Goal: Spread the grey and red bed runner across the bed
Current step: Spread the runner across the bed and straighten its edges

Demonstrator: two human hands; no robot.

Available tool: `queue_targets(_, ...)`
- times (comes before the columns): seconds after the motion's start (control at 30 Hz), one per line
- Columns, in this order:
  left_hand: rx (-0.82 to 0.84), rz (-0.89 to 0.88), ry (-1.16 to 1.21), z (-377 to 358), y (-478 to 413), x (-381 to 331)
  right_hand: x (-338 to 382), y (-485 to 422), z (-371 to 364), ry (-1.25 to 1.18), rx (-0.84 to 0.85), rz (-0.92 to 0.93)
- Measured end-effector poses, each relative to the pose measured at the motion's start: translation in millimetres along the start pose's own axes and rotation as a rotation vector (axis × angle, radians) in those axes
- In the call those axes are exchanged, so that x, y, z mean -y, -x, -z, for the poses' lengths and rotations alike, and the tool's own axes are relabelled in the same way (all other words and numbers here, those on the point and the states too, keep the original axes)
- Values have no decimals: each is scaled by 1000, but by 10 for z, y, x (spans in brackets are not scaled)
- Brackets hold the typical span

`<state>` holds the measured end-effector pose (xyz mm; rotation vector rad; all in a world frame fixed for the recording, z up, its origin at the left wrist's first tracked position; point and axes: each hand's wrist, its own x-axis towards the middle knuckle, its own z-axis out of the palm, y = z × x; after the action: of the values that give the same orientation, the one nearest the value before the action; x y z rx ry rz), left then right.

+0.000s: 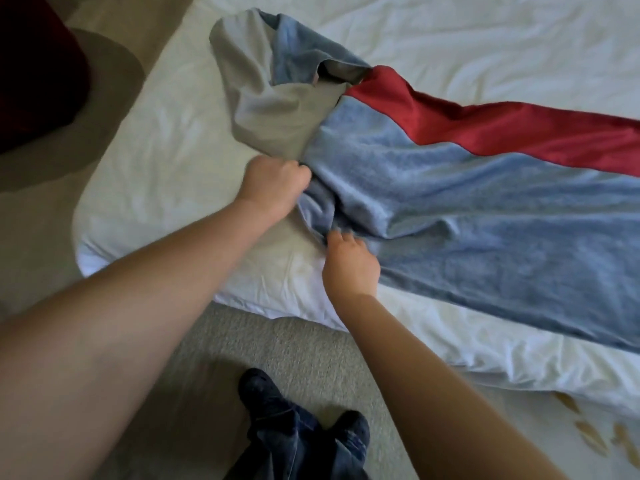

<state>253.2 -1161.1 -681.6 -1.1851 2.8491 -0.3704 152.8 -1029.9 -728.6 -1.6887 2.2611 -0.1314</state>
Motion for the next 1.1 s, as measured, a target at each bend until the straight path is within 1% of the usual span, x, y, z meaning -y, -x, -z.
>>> queue_targets(0.03,-57,-61,-99,42,-17,146,24,-6,23,6,-7,9)
queue_targets(0.1,-72,-141,-165,83,-52,429,68,-66,98,-6,-42,23)
queue_targets(0.13,-50,-155,-169,96,-61,515,84,-118,144,-19,-37,19)
queue_targets(0.23,77,-103,-59,34,-74,541,91,-272,262,-46,93,-44)
queue_targets(0.3,192,-175,-12,-102,-42,457,74,-321,325,-22,178,-35)
queue_targets(0.37,217,-270,-1,-160,13,479,89,-370,414,24,138,56)
queue_targets(0.4,186,-277,15,-167,23,540,107,-413,476,50,83,113)
queue_targets(0.43,144,-254,38,-169,14,617,130,-473,553,78,26,164)
queue_targets(0.5,81,-149,67,-150,-59,826,190,-657,755,133,-81,235)
queue_targets(0.6,39,2,115,-54,-227,1156,282,-1020,1097,190,-177,243)
queue_targets(0.67,7,63,139,14,-345,1288,331,-1259,1270,215,-197,216)
queue_targets(0.8,-19,90,157,54,-562,1394,455,-1658,1409,238,-200,198)
queue_targets(0.93,4,118,195,-70,-773,1415,518,-2002,1321,237,-157,229)
queue_targets(1.0,63,126,212,-168,-875,1402,516,-2198,1210,254,-113,218)
queue_targets(1.1,225,93,179,-365,-1011,1394,455,-2495,1023,250,-32,189)
